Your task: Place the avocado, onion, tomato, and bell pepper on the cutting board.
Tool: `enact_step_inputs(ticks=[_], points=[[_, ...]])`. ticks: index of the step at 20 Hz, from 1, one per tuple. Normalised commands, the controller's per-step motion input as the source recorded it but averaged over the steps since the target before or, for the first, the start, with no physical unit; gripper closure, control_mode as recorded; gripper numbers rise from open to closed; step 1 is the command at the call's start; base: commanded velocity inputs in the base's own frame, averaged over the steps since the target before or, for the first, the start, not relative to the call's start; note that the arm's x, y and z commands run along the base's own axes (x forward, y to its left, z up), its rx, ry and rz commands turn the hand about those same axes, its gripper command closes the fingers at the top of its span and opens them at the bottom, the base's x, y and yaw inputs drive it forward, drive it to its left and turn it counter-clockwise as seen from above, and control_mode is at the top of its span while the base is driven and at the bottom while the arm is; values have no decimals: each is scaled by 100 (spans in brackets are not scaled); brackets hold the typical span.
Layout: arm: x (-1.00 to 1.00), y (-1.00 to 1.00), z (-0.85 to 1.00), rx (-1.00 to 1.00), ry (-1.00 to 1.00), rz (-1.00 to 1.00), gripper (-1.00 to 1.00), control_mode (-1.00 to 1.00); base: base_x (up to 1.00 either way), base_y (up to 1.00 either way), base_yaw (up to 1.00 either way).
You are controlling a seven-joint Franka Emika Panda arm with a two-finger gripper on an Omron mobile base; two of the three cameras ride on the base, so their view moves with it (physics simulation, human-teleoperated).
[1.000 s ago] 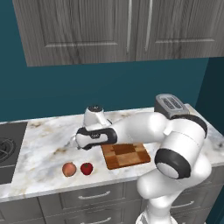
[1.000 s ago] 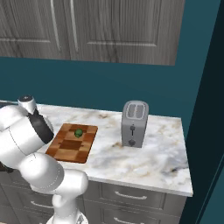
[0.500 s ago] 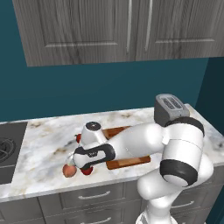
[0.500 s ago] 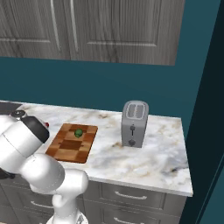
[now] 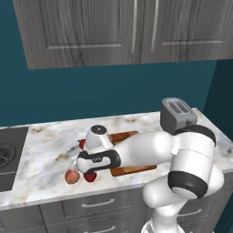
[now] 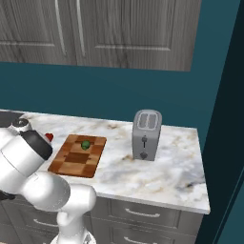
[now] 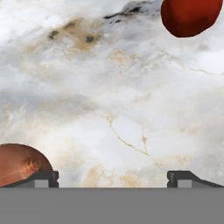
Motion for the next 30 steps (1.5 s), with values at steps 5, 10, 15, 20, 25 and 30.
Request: enact_step_inputs(ticks=[5, 10, 15, 20, 25, 30], points=[[-16, 0, 29, 0, 2, 0, -100, -100, 0, 0, 0], [-34, 3, -4, 0, 0, 1, -100, -100, 0, 0, 0], [0, -14, -5, 1, 0, 0, -100, -100, 0, 0, 0], [0, -22, -5, 1, 0, 0, -100, -100, 0, 0, 0], [0, 2, -16, 0, 2, 0, -100, -100, 0, 0, 0], [-2, 2, -19, 0, 3, 0, -100, -100, 0, 0, 0]])
